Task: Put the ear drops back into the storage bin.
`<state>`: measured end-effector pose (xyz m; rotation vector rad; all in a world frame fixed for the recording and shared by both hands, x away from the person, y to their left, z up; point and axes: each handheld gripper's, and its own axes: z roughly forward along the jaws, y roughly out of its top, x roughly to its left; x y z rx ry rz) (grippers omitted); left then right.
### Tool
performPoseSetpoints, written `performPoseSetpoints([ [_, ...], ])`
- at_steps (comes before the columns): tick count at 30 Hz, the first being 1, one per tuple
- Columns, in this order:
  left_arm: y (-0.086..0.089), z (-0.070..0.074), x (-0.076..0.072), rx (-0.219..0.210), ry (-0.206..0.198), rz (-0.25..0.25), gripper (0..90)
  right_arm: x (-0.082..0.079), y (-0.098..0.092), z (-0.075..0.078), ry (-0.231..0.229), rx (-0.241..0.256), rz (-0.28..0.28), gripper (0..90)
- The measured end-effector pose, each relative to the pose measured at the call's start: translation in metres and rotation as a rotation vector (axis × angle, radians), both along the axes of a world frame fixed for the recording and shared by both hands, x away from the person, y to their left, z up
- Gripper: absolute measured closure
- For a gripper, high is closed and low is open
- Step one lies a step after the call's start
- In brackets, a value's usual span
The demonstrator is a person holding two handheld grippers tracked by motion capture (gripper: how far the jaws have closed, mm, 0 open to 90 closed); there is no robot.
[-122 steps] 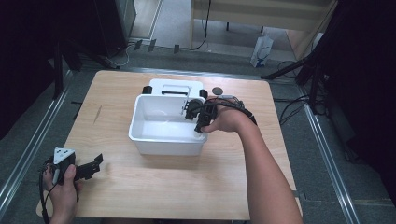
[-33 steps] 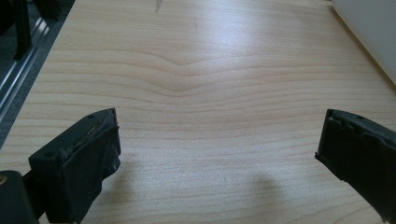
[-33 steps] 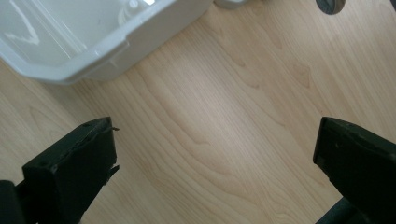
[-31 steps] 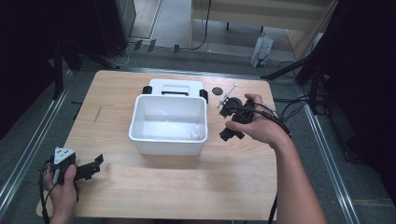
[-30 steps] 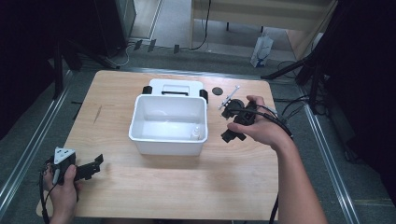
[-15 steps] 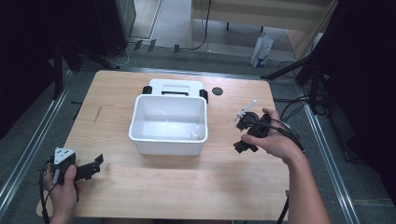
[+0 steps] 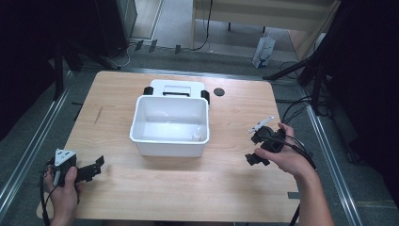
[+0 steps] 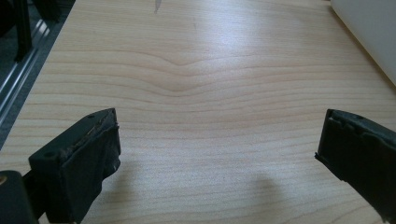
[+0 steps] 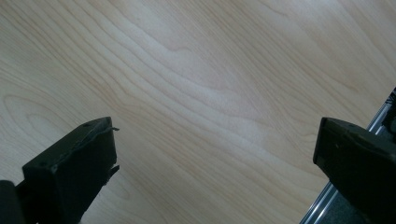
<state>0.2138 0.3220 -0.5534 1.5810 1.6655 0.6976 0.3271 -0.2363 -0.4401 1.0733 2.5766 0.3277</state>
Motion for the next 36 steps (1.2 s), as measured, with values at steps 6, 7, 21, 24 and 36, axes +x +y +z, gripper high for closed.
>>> performPoseSetpoints([
  [6,0.000,0.000,0.000,0.002,-0.002,0.000,0.2,-0.013,-0.014,-0.013,-0.013,0.025,-0.028,0.0],
  [7,0.000,0.000,0.000,0.003,-0.002,0.000,0.2,-0.014,-0.016,-0.015,-0.014,0.028,-0.034,0.0],
  [21,0.000,0.000,0.000,0.006,-0.004,0.000,0.2,-0.044,-0.051,-0.050,-0.092,0.154,-0.175,0.0],
  [24,0.000,0.000,0.000,0.006,-0.005,0.000,0.2,-0.051,-0.057,-0.057,-0.113,0.176,-0.198,0.0],
  [36,0.000,0.000,0.000,0.005,-0.005,0.000,0.2,-0.077,-0.077,-0.082,-0.194,0.299,-0.270,0.0],
])
